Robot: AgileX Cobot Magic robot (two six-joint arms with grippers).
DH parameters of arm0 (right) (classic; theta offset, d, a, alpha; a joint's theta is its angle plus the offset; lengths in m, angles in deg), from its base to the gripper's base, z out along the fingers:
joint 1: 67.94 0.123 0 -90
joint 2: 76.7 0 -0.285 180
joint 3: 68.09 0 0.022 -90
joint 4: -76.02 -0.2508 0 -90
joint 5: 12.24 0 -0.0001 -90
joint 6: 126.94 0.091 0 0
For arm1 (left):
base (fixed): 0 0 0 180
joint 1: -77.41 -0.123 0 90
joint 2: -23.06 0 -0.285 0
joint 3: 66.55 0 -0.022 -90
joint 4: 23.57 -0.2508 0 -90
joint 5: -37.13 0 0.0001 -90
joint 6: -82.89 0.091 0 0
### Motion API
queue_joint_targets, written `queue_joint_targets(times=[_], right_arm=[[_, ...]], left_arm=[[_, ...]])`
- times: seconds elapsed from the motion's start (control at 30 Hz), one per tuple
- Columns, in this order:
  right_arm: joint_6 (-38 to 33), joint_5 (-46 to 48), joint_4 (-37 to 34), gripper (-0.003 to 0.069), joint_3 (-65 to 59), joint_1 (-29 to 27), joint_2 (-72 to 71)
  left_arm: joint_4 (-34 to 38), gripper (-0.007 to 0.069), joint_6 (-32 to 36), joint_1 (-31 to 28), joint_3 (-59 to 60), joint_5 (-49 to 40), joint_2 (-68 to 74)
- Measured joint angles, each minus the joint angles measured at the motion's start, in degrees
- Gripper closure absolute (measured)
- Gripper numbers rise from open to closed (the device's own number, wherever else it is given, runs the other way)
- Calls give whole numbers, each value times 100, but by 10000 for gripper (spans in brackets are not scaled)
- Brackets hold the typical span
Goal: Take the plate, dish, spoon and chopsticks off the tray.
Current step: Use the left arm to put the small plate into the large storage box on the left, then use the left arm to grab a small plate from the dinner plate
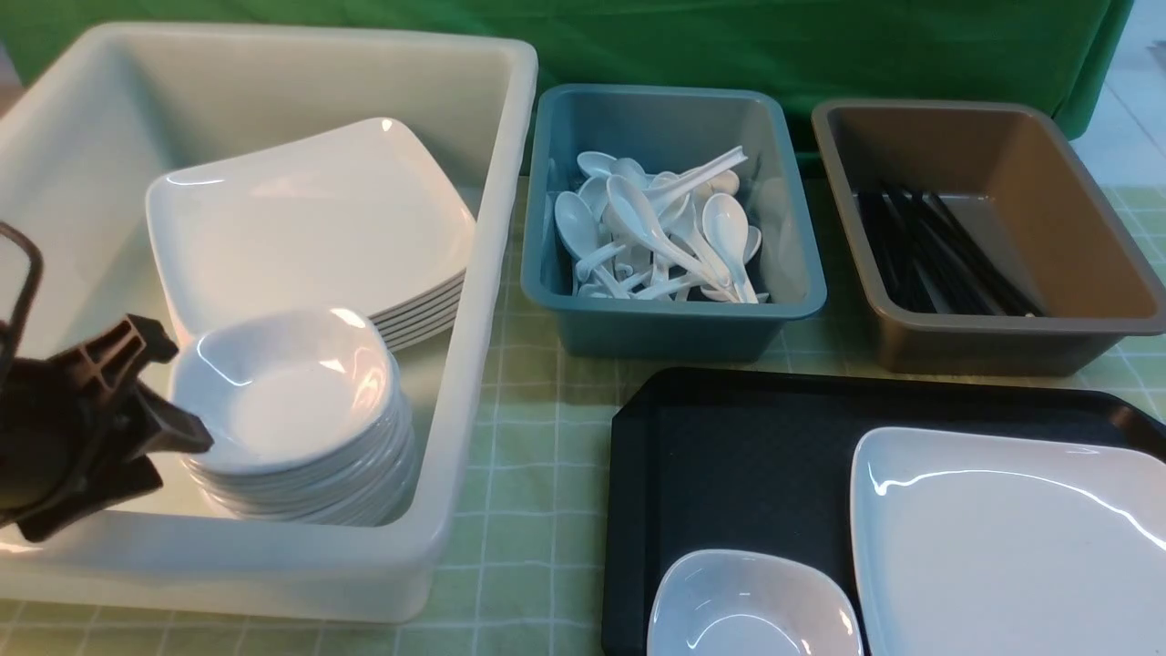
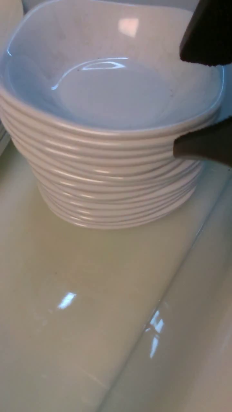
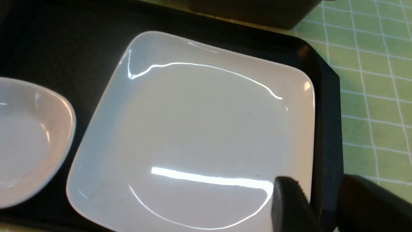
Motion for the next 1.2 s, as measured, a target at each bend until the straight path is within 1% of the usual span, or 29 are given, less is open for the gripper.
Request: queue_joint_targets(times=[0.03,0.1,0.13,0.2,0.23,0.3,0.33,0.37,0.4,0.43,0.47,0.5,0.53,0.57,0.67,0.8,0.83,0.87,1.0,1.03,1.1,1.17,1.2], right_arm=[[0,0,0,442,0,0,0],[0,0,0,440,0,0,0],[0,0,0,440,0,0,0],[0,0,0,440,0,0,0],[0,0,0,440,0,0,0],[0,0,0,439,0,0,0],[0,0,0,439,0,0,0],[0,0,0,439,0,0,0],[0,0,0,439,0,0,0],[0,0,0,439,0,0,0],[0,-10,0,439,0,0,0],[0,-10,0,439,0,0,0],[0,-10,0,439,0,0,0],[0,-25,0,439,0,0,0],[0,-24,0,439,0,0,0],[0,-32,-6,439,0,0,0],[0,-32,-6,439,0,0,0],[0,-32,-6,439,0,0,0],[0,-32,-17,439,0,0,0],[0,-32,-17,439,0,0,0],[0,-27,-23,439,0,0,0],[0,-27,-23,439,0,0,0],[0,-27,-23,439,0,0,0]], left_arm=[[-24,283,1,0,-53,-22,0],[-405,210,13,0,-517,-447,0],[-540,190,13,0,-725,-654,0],[-645,178,13,0,-940,-902,0],[-699,174,13,0,-1237,-1144,0],[-560,188,155,0,-1573,-1463,0],[-102,253,554,0,-1790,-1721,0],[62,264,691,0,-1807,-1770,0],[628,338,1139,0,-1865,-1939,0],[729,352,1220,0,-1871,-1971,0],[1420,459,1767,47,-1876,-2190,0],[1872,551,2197,166,-1878,-2338,0],[1931,560,2197,223,-1878,-2358,0],[2267,612,2444,534,-1883,-2469,0],[2169,635,2367,1256,-1891,-2550,57],[1621,638,1948,2583,-1900,-2637,459],[1383,637,1796,3135,-1947,-2677,775],[1325,637,1767,3262,-1969,-2692,865],[798,636,1511,4293,-2407,-2933,1936],[776,635,1501,4331,-2476,-2934,2053],[485,629,1471,4664,-2932,-2954,2737],[131,610,1463,4852,-3527,-2954,3261],[9,599,1457,4904,-3629,-2954,3456]])
